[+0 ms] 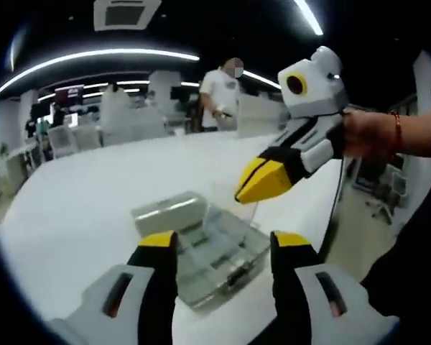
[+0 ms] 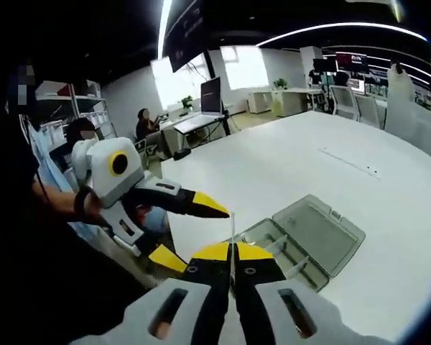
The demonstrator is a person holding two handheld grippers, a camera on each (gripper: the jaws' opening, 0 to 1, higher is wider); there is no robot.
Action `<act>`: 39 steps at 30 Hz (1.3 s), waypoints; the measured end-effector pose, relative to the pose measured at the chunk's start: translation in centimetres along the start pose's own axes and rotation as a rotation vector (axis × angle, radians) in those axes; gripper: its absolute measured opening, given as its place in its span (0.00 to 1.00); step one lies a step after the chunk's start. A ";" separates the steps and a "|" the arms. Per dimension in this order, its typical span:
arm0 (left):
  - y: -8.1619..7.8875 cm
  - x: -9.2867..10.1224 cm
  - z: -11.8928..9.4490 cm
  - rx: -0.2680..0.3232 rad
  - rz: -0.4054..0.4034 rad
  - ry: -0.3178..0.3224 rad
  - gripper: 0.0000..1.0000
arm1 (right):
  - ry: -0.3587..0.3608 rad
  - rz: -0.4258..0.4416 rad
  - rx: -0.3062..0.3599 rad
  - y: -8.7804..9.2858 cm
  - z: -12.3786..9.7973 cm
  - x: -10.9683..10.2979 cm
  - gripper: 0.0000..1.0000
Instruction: Insert the divider into the dual guide fixture by aligning both edges with the guide slots and pushing it downward to the bottom, including one-sided entry, uneven engagement, binding, and posture correction.
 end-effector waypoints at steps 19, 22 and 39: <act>0.5 -0.2 -0.9 0.019 -0.070 -0.027 0.76 | -0.055 -0.161 -0.058 -0.4 0.6 0.2 0.00; 0.7 -0.4 -1.1 0.019 -0.070 -0.040 0.78 | -0.062 -0.176 -0.059 -0.5 0.7 0.2 0.00; 1.1 -1.0 -2.4 0.018 -0.081 -0.074 0.80 | -0.107 -0.245 -0.056 -1.9 2.1 0.3 0.00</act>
Point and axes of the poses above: the point that each gripper's makers call its tool centre point, and the gripper's own axes: z roughly forward along the fingers, x roughly to its right, y roughly out of its underside, the point moved 8 cm from there along -z, roughly backward along the fingers, and after that the axes turned 1 degree about y, right-handed, at the moved point
